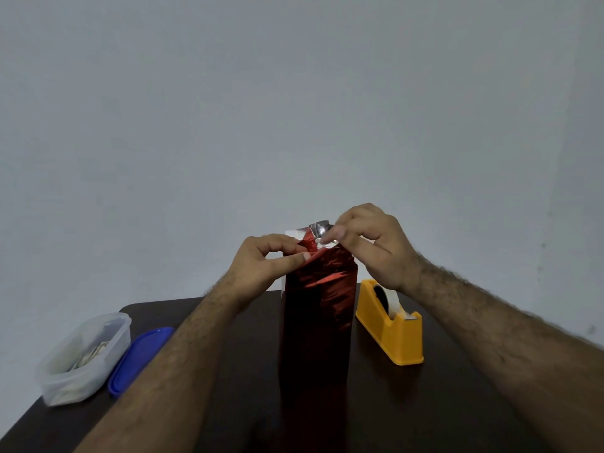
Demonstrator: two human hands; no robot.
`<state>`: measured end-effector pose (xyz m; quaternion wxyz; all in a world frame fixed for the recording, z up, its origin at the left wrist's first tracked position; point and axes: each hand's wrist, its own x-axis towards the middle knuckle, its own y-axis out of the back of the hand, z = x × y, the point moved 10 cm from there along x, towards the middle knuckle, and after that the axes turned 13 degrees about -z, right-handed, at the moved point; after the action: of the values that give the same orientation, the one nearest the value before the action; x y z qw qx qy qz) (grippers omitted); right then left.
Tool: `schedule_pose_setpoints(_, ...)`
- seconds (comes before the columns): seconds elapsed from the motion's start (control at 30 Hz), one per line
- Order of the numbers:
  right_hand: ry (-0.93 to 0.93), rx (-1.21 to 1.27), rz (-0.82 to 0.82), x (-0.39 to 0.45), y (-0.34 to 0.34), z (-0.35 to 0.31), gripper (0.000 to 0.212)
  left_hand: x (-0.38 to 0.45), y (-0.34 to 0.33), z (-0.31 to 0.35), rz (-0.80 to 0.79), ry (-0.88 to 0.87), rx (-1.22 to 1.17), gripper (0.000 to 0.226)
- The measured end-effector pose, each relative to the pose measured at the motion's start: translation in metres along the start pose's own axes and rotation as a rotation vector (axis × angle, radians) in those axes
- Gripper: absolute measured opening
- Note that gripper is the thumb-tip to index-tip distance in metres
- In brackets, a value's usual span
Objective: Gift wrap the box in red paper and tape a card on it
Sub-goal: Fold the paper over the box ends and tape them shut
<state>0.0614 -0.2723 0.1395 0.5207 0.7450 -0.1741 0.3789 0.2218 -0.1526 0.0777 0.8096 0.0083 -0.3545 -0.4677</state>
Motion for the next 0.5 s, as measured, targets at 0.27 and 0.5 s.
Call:
schedule_pose_setpoints(0.27, 0.027, 0.070, 0.046, -0.006, -0.007, -0.016, 0.045, 0.001, -0.002, -0.005, 0.008, 0.078, 0.044, 0.028)
schedule_pose_setpoints(0.5, -0.124, 0.168, 0.386, -0.032, 0.021, 0.026, 0.042, 0.001, 0.008, -0.007, 0.063, 0.106, 0.150, 0.030)
